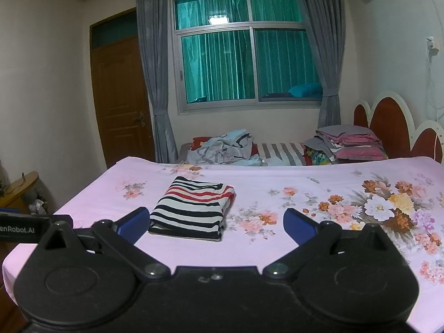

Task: Fold small clothes

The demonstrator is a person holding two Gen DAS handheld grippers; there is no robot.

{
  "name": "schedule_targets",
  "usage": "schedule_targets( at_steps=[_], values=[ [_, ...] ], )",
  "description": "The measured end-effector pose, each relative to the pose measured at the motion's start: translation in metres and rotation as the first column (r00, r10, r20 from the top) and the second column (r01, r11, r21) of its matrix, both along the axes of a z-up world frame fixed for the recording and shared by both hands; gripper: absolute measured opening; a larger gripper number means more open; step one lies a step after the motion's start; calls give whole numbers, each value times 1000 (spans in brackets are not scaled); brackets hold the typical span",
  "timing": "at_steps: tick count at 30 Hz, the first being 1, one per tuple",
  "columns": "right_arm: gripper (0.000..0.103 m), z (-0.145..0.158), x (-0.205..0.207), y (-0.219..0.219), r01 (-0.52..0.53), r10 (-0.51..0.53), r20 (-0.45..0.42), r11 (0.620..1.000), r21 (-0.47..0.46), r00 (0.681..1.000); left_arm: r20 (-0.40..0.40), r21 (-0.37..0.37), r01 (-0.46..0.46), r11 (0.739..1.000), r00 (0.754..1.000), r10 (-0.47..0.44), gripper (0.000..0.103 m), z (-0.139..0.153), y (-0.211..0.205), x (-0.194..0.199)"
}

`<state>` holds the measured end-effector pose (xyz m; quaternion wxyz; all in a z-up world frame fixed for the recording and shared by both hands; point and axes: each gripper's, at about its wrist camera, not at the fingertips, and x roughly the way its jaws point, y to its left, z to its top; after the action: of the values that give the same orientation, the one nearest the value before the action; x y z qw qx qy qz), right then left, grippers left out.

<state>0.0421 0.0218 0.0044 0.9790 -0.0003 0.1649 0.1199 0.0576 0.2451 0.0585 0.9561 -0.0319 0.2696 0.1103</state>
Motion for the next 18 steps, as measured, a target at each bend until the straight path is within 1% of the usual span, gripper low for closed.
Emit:
schedule_targets(
  at_steps=[18],
  values=[
    [103, 1, -3, 7, -3, 3, -4, 1000, -5, 1000, -1, -2, 3, 1000, 1000, -3, 103, 0, 3, 0]
  ],
)
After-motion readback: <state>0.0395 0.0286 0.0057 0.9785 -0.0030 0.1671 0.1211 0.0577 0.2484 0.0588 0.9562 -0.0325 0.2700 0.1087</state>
